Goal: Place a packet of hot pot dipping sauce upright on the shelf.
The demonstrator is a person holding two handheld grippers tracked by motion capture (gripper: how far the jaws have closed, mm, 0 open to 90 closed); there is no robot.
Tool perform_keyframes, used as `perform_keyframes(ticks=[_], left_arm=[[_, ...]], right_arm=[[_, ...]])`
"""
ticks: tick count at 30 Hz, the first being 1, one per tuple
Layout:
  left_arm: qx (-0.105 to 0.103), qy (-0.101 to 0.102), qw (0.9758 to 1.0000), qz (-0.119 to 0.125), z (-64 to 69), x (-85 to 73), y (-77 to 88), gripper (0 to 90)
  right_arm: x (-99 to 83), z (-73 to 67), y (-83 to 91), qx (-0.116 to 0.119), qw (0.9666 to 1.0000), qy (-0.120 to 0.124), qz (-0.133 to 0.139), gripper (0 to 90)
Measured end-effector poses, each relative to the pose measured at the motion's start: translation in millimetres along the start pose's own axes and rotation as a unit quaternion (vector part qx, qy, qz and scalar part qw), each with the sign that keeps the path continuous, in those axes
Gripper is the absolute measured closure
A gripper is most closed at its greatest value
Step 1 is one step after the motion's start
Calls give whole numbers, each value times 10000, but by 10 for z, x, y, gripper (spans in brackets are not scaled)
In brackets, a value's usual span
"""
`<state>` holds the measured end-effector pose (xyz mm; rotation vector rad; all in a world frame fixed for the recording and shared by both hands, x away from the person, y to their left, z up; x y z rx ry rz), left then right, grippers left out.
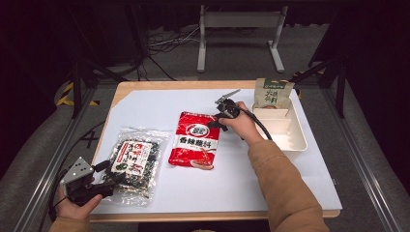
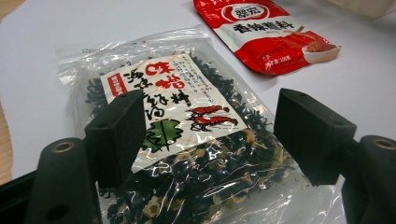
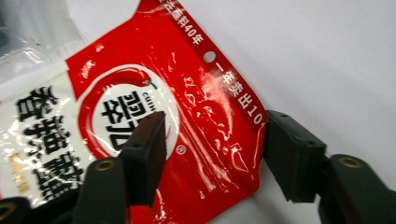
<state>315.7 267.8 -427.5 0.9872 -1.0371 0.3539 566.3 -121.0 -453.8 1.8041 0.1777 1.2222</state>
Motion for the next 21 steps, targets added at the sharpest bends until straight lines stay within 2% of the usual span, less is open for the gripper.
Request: perform_keyframes(ticks=[2,8,10,13,17,21], left_arm=[[5,-1,10000,-7,3,1,1,259],[-16,-3,10000,-40,6,0,-10,259],[-17,-4,10000,-39,7,0,-11,259],[-19,-1,10000,-38,4,0,-12,259],[-23,-8,10000,-45,8,0,-17,259],[-17,-15,10000,-46,5,1,-18,259]], right_arm=[[11,-14,40,72,10000,4,12,456],[10,-24,141,298,9995,132,-45,622],[6,-21,153,383,9992,65,1,673],[13,-36,159,496,9987,46,80,662],[-5,-44,89,429,9987,242,-106,617],[-16,-26,17,343,9989,298,-109,611]])
Point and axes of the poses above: each handheld gripper's, and its own axes: y roughly backward along the jaws, x roughly out of its top, z roughly to its right, the point moved 4 cm from there along -y, roughly forward along the jaws, and after that the axes turned 4 degrees about y, right-handed, at the moved point
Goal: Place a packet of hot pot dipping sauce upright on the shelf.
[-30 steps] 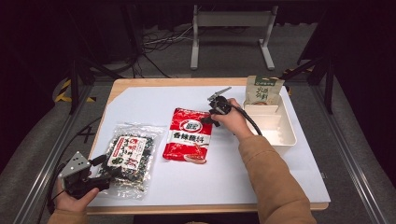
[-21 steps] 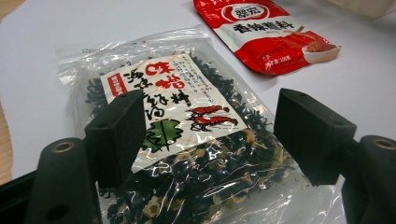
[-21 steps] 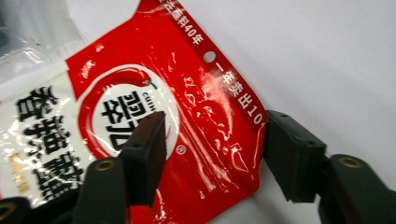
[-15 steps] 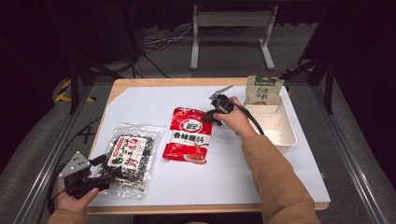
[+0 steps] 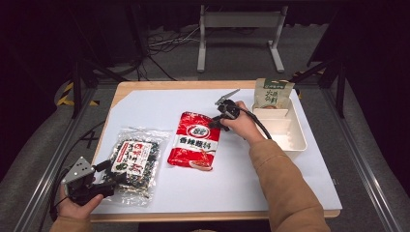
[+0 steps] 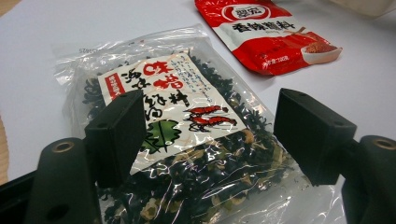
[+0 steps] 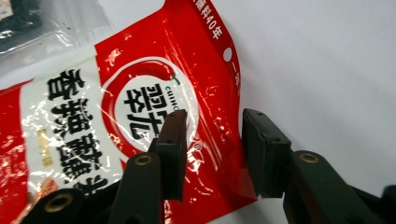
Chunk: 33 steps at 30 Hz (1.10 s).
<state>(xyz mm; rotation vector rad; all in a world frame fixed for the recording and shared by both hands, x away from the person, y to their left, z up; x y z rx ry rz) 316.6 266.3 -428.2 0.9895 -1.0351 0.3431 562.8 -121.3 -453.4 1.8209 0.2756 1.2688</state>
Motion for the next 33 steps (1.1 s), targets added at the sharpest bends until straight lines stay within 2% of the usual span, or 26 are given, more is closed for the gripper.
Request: perform_keyframes(ticks=[5,6,11,17,23,33], left_arm=[[-16,12,10000,-6,3,-2,-5,259],[-10,-2,10000,-4,-1,-1,-4,259],[-17,21,10000,7,-4,-2,-7,259],[-11,38,10000,15,-20,-3,-9,259],[-13,28,10000,27,-17,2,-8,259],[-15,31,10000,33,-10,12,-14,259]], right_arm=[[-35,40,-73,-200,9996,162,-141,625],[-30,46,-74,-230,9996,105,-116,662],[-32,69,-68,-405,9990,128,-132,811],[-14,62,-20,-515,9985,128,-166,866],[52,-10,94,-590,9981,142,-128,881],[187,-201,426,-471,9984,294,100,888]])
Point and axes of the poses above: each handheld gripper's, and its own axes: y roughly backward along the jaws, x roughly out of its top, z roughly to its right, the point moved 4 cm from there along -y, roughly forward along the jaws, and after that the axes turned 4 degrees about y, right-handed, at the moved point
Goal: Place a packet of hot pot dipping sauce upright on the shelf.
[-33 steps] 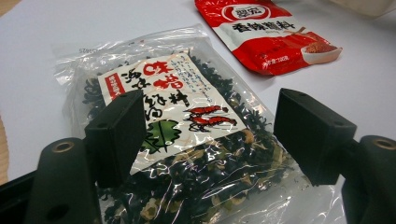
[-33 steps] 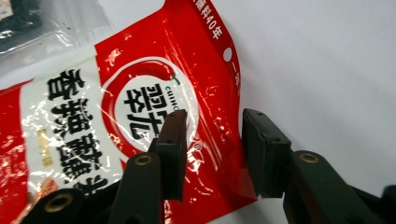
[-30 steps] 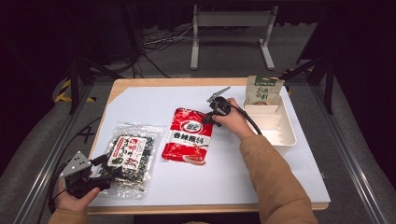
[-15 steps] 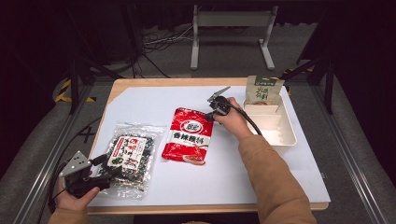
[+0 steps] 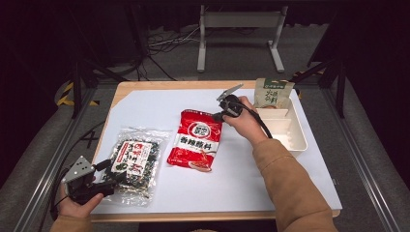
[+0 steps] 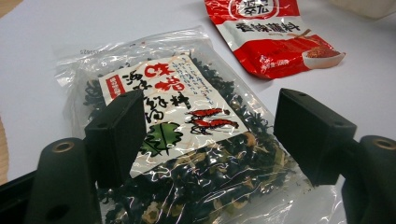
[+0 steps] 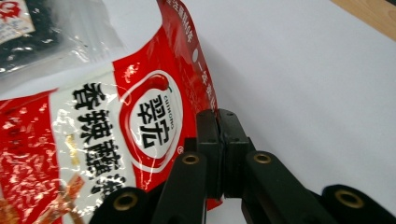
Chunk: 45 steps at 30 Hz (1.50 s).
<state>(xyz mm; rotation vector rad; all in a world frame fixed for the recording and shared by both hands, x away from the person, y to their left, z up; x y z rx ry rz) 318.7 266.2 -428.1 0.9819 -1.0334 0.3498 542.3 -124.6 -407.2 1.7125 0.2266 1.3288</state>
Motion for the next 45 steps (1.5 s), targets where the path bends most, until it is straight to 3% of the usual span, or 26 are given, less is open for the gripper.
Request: perform_keyframes(ticks=[17,27,33,40,45], left_arm=[[26,-32,10000,55,-2,24,-9,260],[38,-30,10000,83,5,31,-5,260],[39,-19,9999,114,4,33,5,260],[63,-23,9999,143,-2,36,10,259],[64,-26,9999,159,0,40,5,260]], right_arm=[[206,-334,476,255,9991,244,243,896],[420,-634,850,639,9969,326,313,898],[505,-761,979,773,9955,400,366,899],[614,-986,1144,847,9923,778,462,899],[662,-1112,1255,756,9899,1098,473,899]])
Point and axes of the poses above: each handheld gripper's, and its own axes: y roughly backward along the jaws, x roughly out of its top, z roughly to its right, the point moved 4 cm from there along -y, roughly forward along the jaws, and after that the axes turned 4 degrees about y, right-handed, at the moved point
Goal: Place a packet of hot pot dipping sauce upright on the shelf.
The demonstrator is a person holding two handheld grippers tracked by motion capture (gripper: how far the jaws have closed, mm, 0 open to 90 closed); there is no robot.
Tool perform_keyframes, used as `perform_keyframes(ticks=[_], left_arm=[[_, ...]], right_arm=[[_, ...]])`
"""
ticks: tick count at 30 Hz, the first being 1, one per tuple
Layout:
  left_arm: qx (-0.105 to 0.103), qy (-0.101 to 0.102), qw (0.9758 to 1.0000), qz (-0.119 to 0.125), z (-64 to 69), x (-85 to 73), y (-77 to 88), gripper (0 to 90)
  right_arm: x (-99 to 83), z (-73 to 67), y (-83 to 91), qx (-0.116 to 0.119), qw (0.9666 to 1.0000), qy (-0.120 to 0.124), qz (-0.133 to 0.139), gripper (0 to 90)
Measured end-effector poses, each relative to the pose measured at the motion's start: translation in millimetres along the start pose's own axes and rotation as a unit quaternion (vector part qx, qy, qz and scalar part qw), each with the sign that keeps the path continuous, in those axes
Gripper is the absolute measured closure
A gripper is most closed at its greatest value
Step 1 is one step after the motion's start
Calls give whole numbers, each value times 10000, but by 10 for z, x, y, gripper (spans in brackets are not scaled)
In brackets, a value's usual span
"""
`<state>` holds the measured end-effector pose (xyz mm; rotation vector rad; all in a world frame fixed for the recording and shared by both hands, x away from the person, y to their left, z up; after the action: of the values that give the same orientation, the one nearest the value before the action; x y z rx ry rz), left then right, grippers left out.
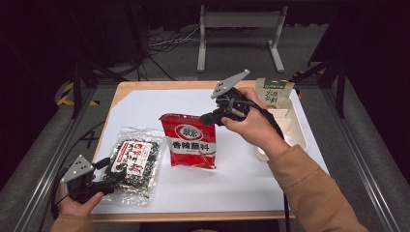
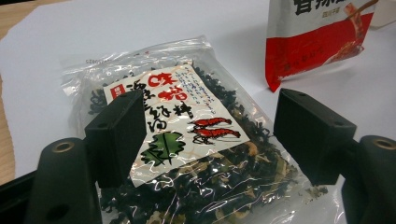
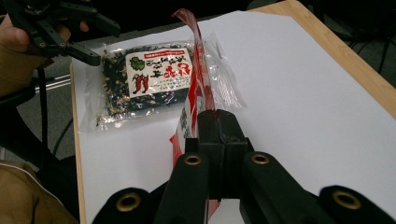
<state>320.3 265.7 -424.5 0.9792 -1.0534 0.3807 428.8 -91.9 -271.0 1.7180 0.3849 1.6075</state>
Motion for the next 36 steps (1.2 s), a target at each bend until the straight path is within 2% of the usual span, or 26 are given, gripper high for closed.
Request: perform_keyframes(ticks=[7,17,27,36], left_arm=[[-4,7,10000,18,0,11,-7,260],[-40,5,10000,19,2,36,-43,260],[-56,21,10000,21,0,47,-63,260],[-29,49,10000,26,-8,36,-52,259]], right_arm=[[31,-26,136,-127,9998,158,-34,899],[-16,33,390,-415,9990,172,11,899],[-92,151,661,-786,9968,137,65,899],[-179,320,908,-1101,9938,-31,134,899]])
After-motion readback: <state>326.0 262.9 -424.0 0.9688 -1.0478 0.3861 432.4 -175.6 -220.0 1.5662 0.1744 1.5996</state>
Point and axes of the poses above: each handheld gripper's, and its own axes: y roughly backward along the jaws, x roughly out of its top, z roughly to its right, the point moved 4 cm from there along -y, roughly forward along the jaws, and after that the axes turned 4 degrees about y, right-handed, at the moved point
